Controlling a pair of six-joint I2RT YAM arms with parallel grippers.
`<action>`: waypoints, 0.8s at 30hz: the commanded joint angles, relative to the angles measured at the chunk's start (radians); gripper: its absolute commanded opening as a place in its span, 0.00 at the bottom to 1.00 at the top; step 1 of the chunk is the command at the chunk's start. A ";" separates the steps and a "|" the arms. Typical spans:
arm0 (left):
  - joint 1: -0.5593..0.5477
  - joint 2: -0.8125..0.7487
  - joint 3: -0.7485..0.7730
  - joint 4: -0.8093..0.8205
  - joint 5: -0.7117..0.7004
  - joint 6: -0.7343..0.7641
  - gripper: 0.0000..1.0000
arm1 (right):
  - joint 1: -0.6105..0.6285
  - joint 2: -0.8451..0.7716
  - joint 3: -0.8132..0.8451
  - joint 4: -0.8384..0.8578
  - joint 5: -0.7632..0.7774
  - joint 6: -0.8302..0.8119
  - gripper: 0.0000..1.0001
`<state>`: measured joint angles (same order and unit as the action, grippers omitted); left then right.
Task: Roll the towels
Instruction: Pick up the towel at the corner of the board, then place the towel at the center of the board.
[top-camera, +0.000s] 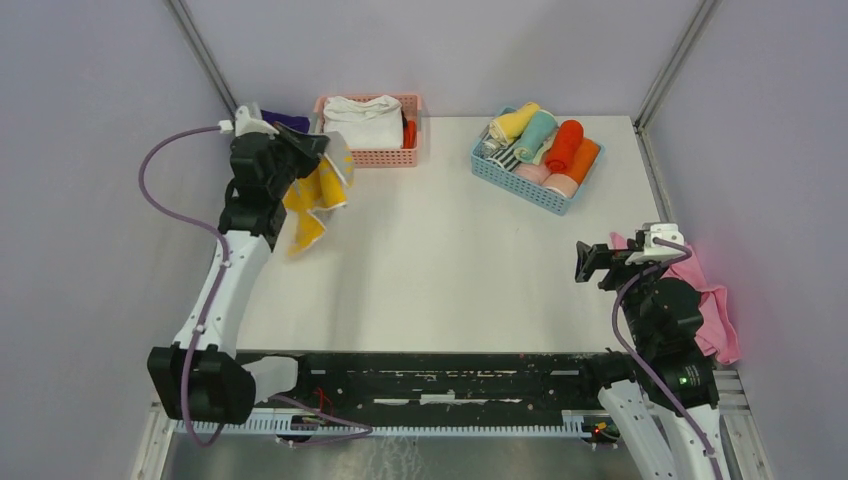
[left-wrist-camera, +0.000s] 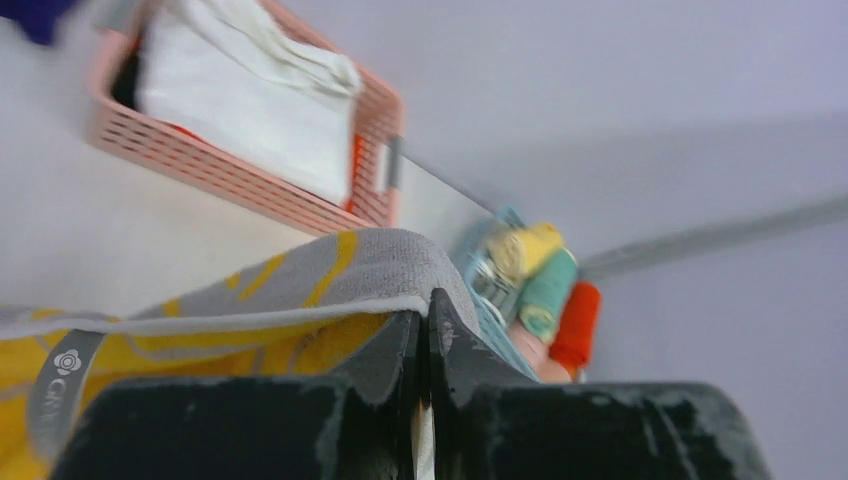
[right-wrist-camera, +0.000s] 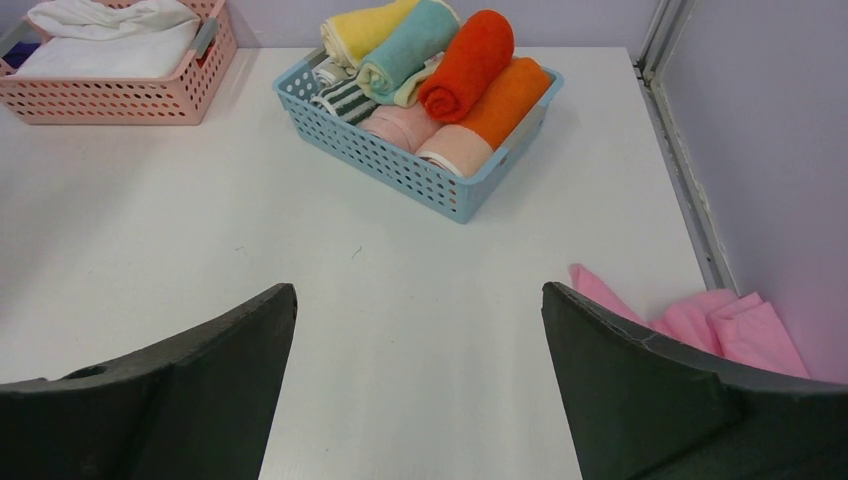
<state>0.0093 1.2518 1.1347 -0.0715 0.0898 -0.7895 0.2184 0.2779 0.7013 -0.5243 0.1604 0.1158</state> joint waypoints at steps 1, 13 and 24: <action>-0.167 -0.082 -0.028 0.050 0.050 -0.080 0.11 | 0.010 0.003 0.017 0.063 -0.042 0.018 1.00; -0.380 -0.089 0.051 0.177 0.387 -0.094 0.13 | 0.010 0.208 0.176 -0.051 -0.252 0.008 1.00; -0.344 -0.264 -0.174 -0.334 -0.171 0.281 0.23 | 0.012 0.490 0.179 0.010 -0.562 0.066 1.00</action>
<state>-0.3641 1.0454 1.0500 -0.2581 0.2062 -0.6430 0.2230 0.7094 0.8806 -0.5842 -0.2646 0.1387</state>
